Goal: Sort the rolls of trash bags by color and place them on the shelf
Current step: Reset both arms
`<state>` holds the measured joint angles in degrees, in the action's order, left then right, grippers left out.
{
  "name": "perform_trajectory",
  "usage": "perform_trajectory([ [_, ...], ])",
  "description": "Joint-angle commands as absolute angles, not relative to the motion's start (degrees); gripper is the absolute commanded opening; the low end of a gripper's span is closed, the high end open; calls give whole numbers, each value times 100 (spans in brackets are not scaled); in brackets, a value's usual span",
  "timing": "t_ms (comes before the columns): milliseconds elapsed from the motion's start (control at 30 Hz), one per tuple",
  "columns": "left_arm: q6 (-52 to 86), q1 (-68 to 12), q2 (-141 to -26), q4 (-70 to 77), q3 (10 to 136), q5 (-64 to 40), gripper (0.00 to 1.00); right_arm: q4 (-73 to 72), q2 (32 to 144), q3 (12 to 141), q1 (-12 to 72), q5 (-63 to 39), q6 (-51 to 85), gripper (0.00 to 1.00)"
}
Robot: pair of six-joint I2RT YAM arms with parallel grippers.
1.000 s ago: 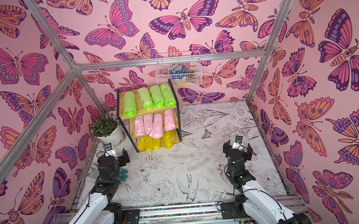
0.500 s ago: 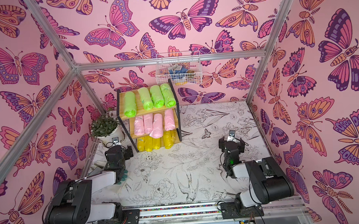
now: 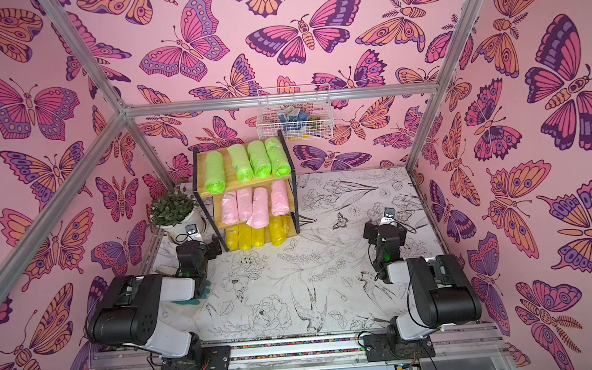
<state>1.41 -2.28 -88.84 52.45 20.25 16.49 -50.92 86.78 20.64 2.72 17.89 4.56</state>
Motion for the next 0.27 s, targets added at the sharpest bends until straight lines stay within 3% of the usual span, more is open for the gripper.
perform_trajectory([
  [0,36,-335,-8799,5385,1977,1485,100,-4875,8619,2178,279,1683,486,99],
  [100,-21,-399,-8898,5695,1942,1580,100,-4673,8667,2311,268,1010,252,99],
  [233,-61,-422,-8936,5852,1942,1608,100,-4715,8648,2272,246,950,259,99],
])
